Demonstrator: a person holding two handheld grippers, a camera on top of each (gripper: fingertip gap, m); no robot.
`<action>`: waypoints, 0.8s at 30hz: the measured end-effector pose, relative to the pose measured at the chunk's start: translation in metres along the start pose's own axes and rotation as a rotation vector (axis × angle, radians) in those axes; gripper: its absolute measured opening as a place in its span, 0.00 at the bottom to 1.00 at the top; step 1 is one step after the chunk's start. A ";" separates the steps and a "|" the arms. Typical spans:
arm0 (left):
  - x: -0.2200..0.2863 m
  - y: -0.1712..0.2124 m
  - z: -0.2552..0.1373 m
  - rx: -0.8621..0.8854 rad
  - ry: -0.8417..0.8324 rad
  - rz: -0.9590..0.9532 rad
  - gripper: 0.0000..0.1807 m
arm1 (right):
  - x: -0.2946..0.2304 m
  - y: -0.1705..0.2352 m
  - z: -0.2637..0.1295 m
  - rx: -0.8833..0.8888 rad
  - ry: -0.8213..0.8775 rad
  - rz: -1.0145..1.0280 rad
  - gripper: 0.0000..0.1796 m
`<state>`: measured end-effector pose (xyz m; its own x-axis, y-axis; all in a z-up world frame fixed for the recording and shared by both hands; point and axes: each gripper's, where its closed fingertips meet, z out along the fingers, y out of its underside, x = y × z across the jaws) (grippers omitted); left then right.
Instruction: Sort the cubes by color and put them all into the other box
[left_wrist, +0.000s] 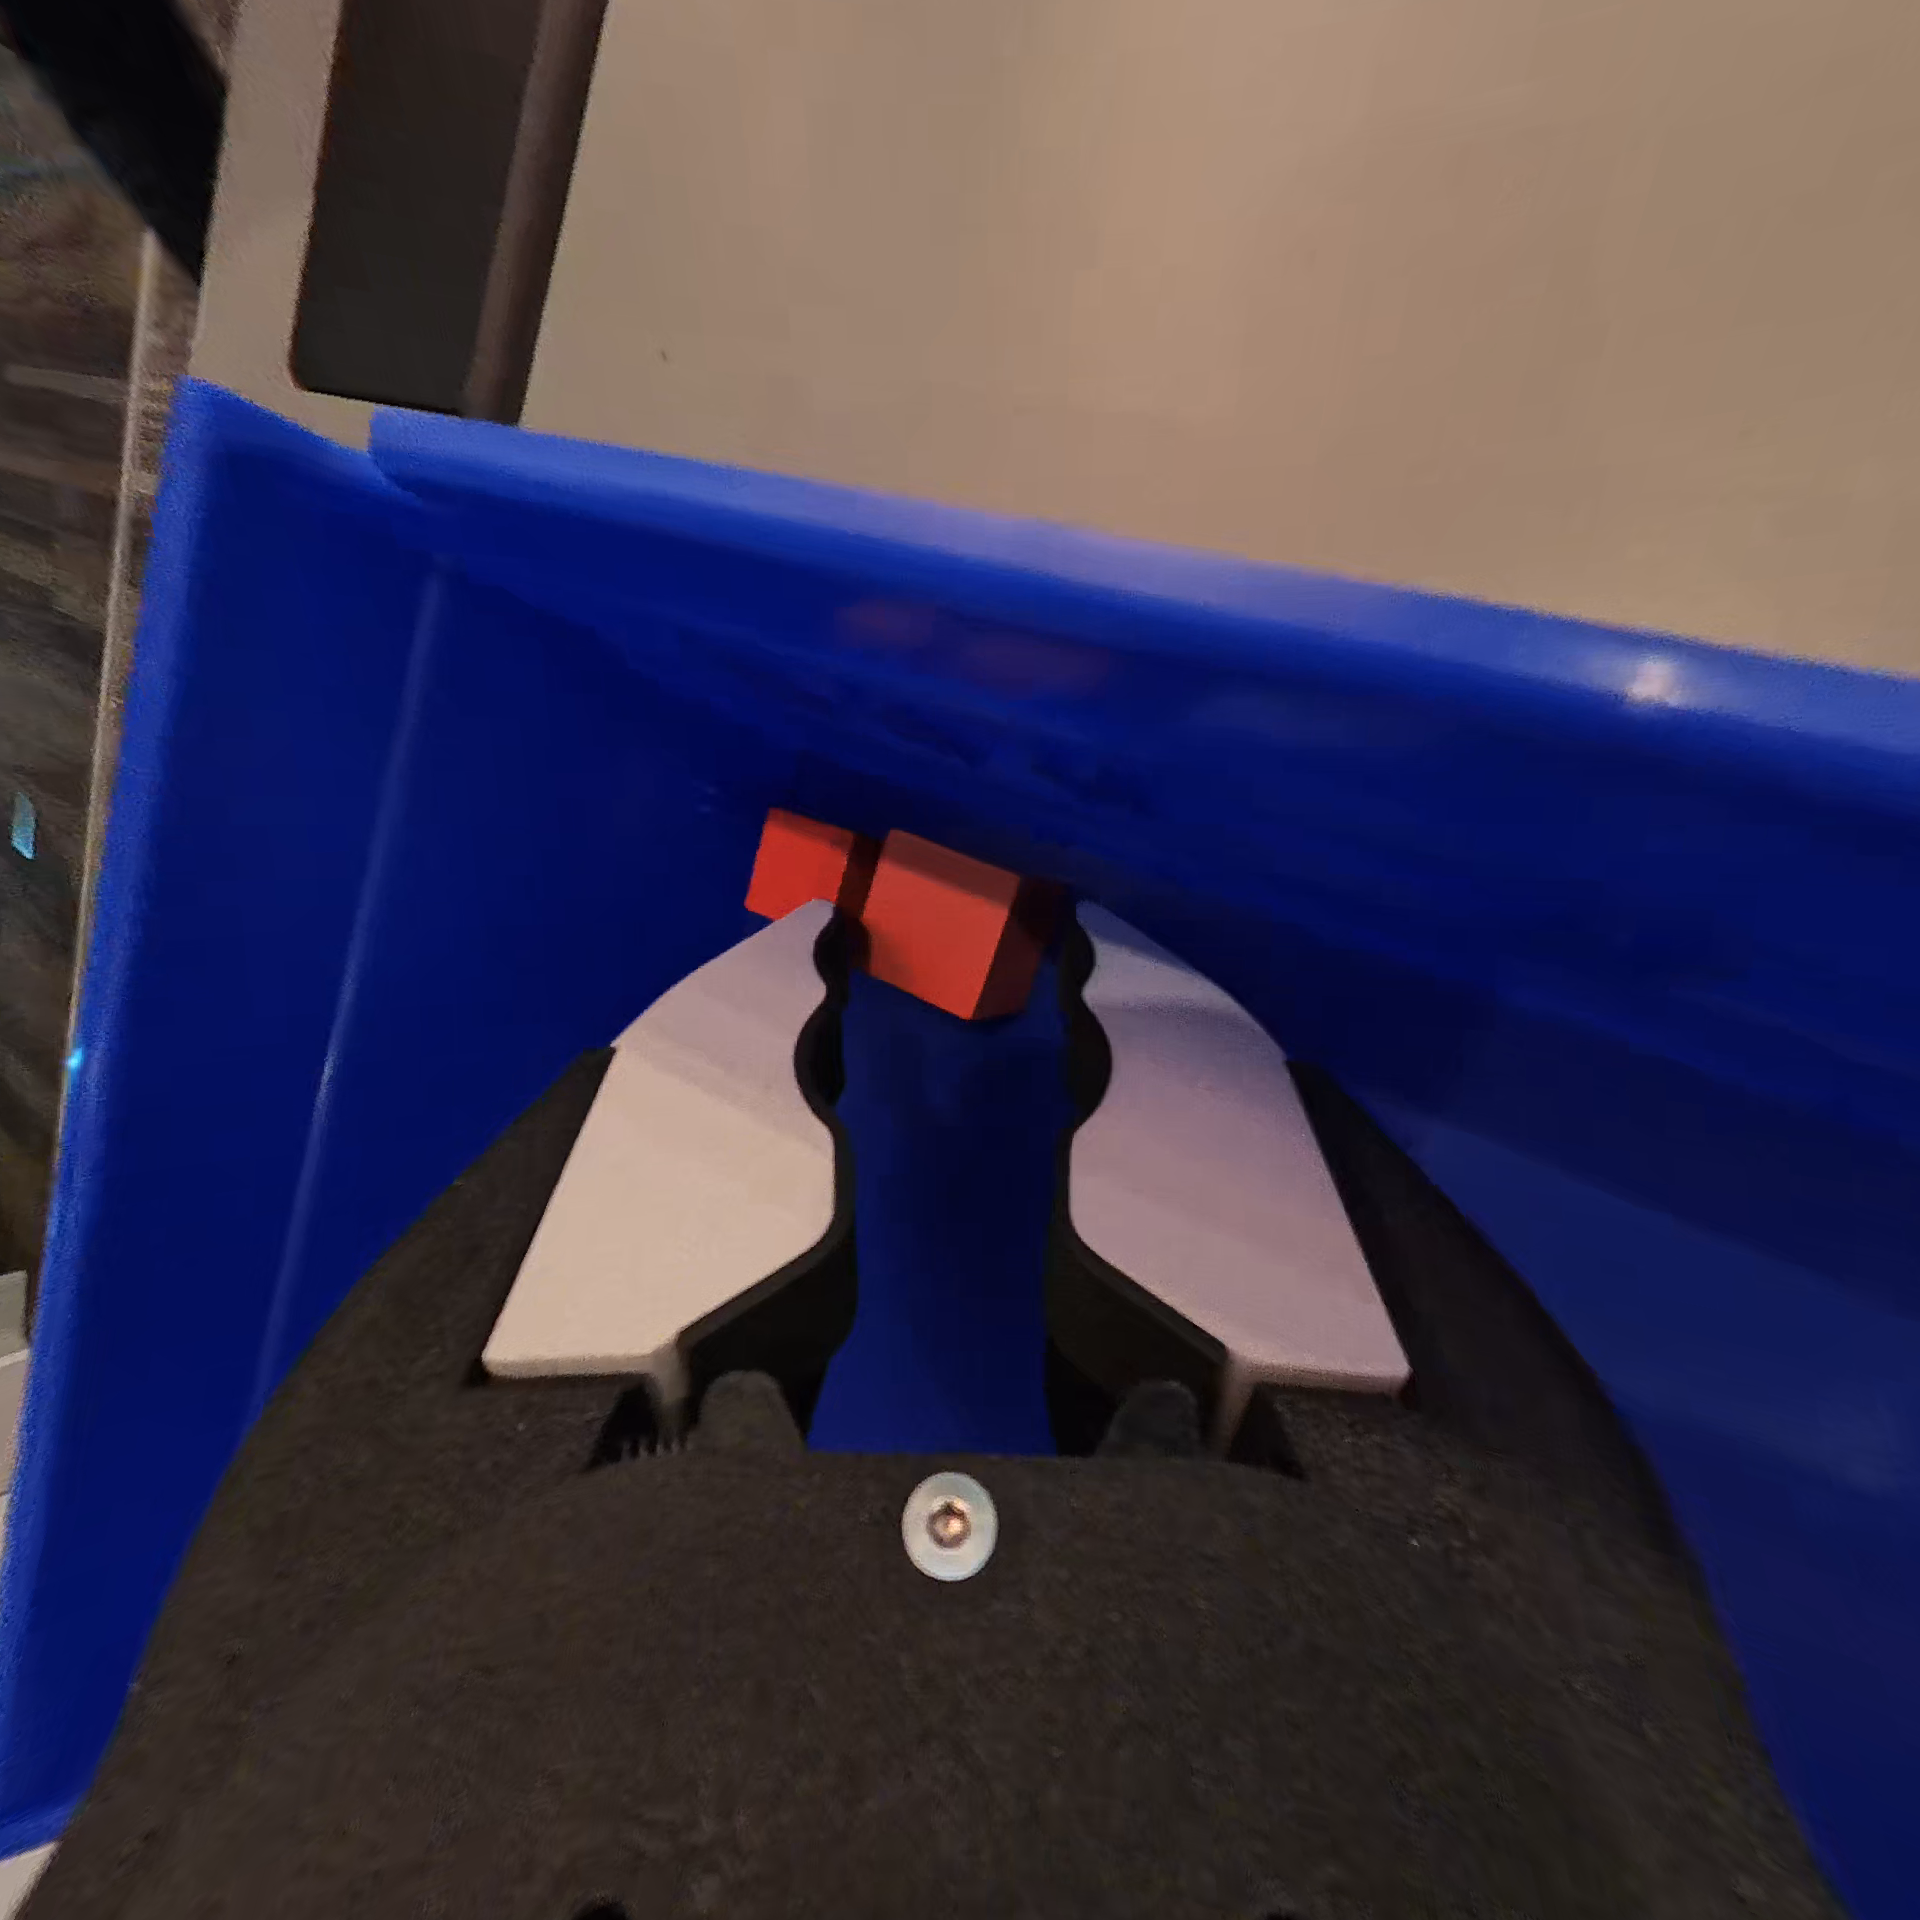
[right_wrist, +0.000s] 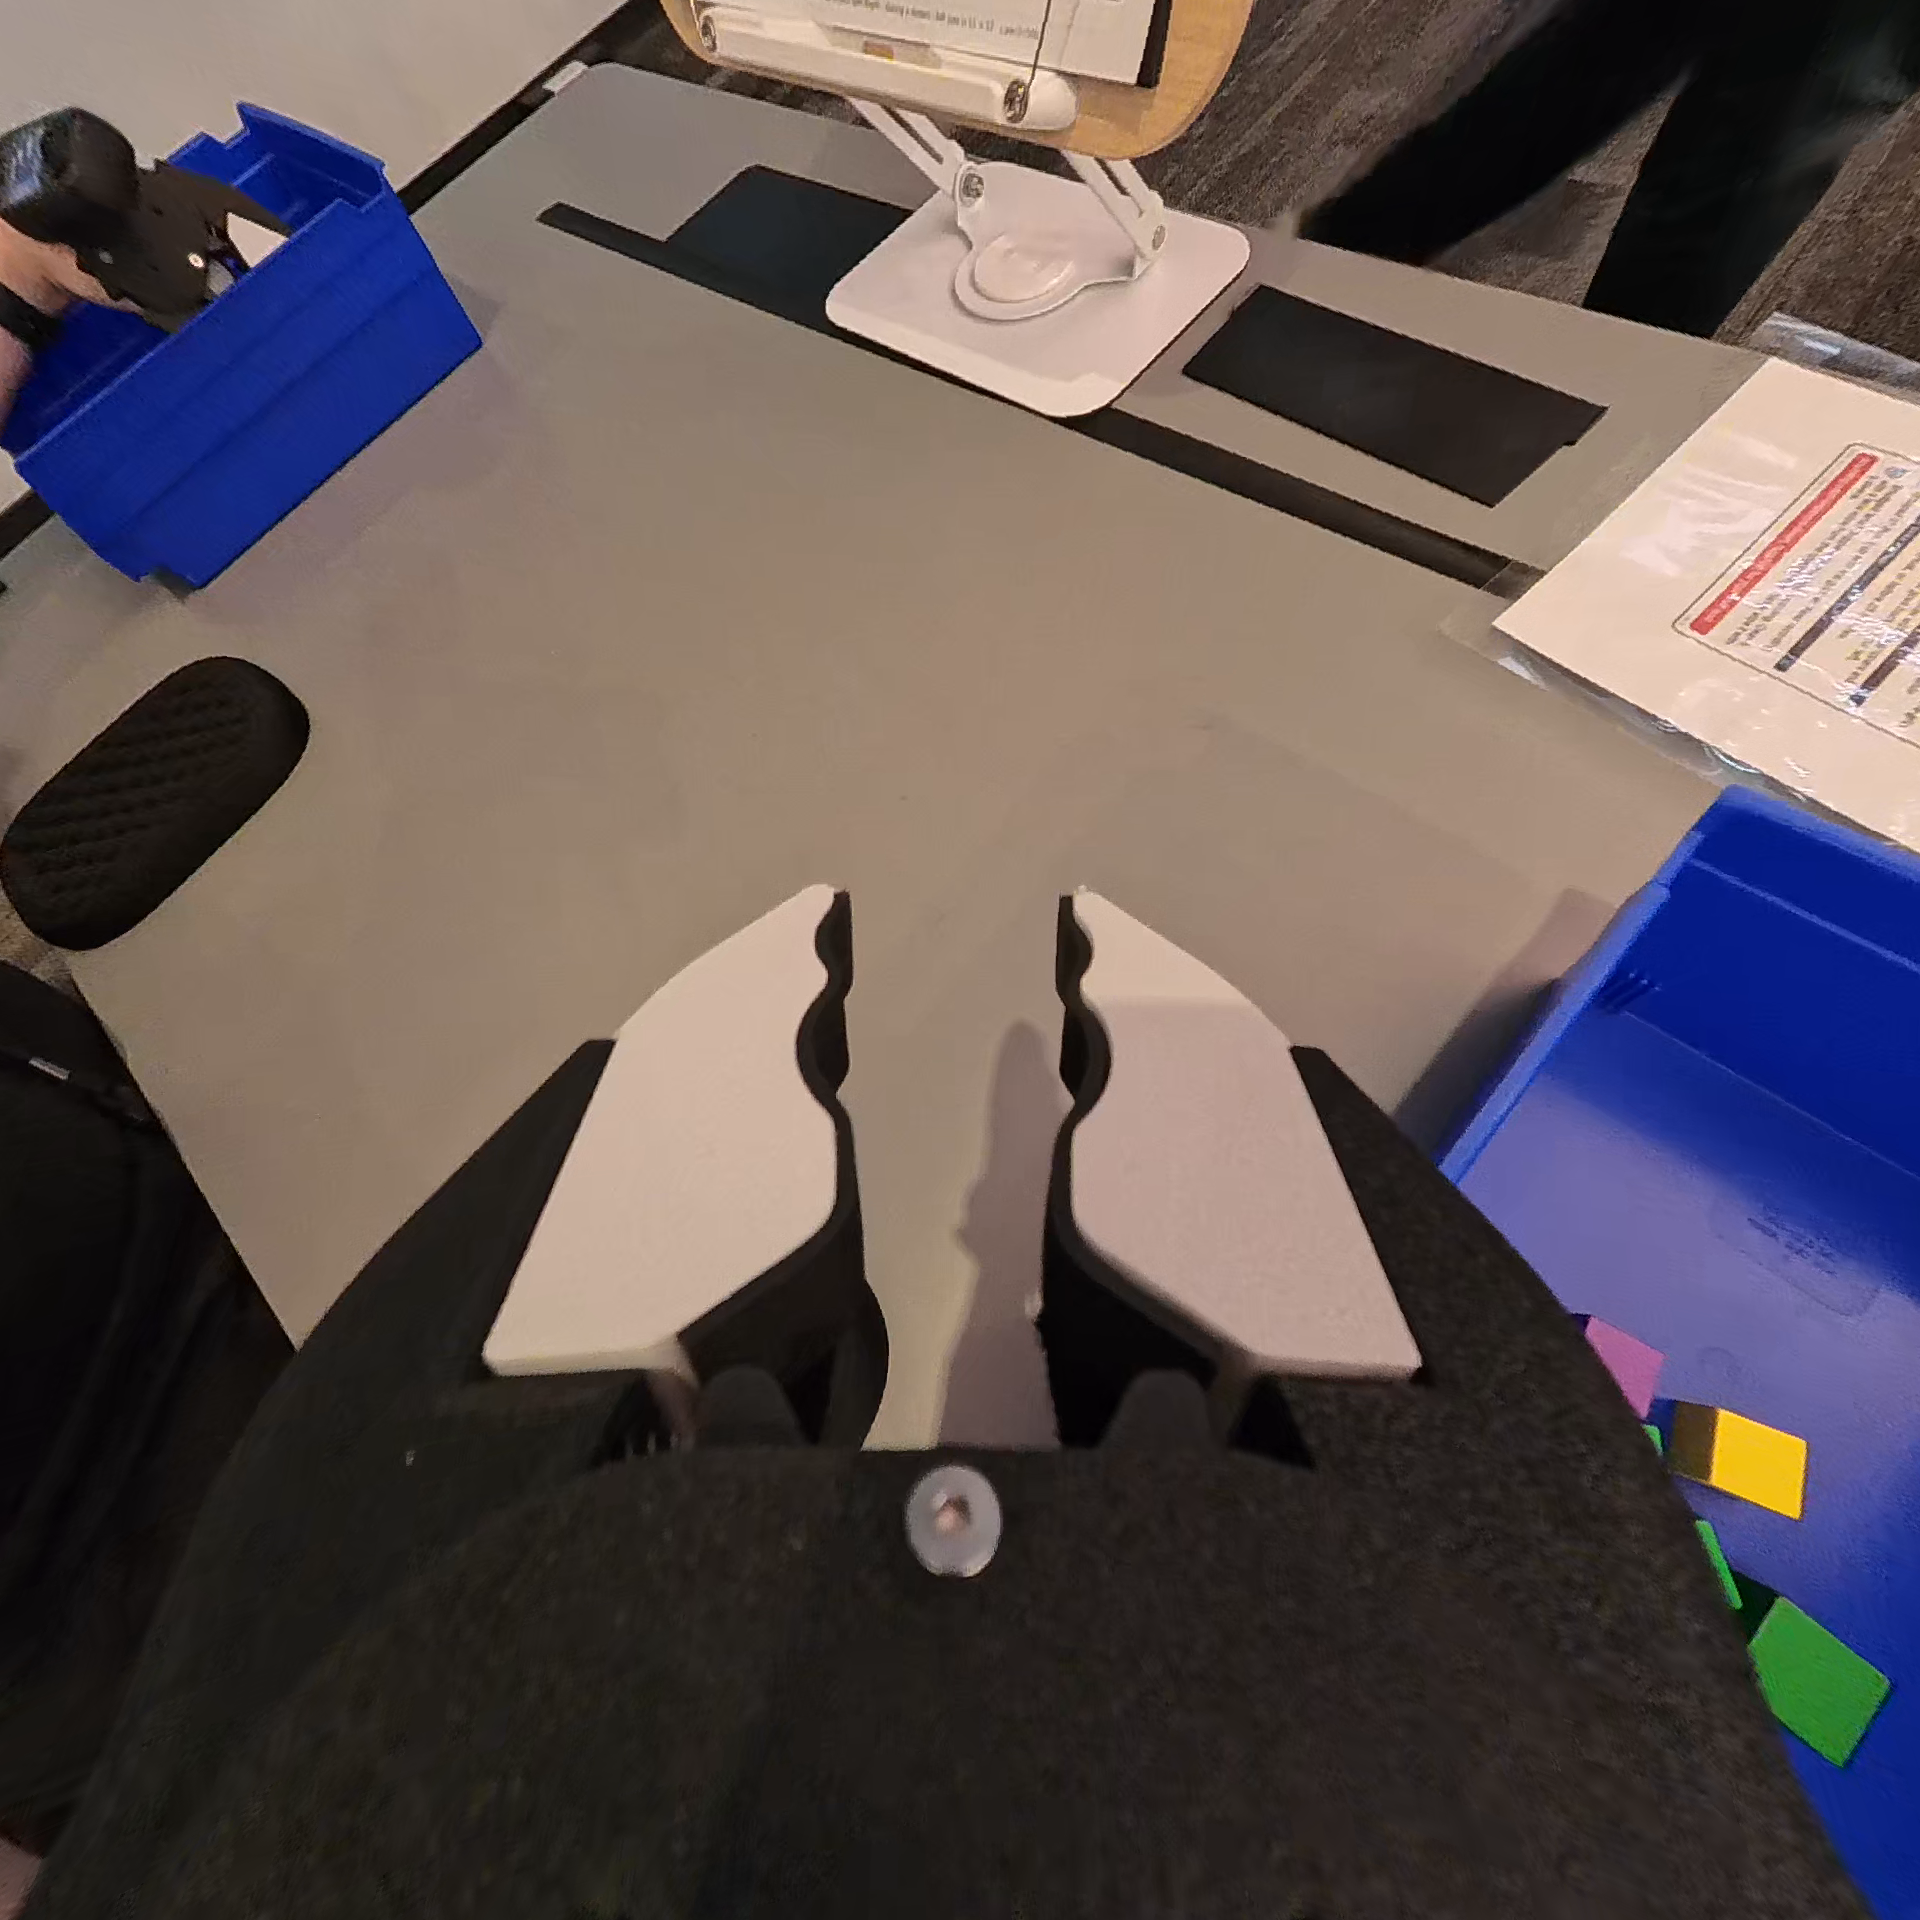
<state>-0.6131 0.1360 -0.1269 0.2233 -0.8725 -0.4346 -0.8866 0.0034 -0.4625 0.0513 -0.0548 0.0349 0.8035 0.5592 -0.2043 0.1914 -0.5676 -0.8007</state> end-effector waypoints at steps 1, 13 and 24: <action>0.000 -0.001 0.000 0.001 -0.002 -0.002 0.21 | 0.000 0.000 0.000 0.002 -0.005 0.002 0.20; 0.008 0.004 -0.004 -0.120 0.029 -0.003 0.19 | 0.003 0.016 0.008 0.013 -0.058 0.003 0.20; -0.057 -0.041 -0.107 0.070 -0.363 -0.276 0.16 | -0.010 0.002 0.011 0.038 -0.062 -0.111 0.20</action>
<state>-0.6330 0.1334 -0.0001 0.5860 -0.6178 -0.5244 -0.7471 -0.1612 -0.6449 0.0376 -0.0544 0.0295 0.7420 0.6542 -0.1464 0.2551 -0.4775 -0.8408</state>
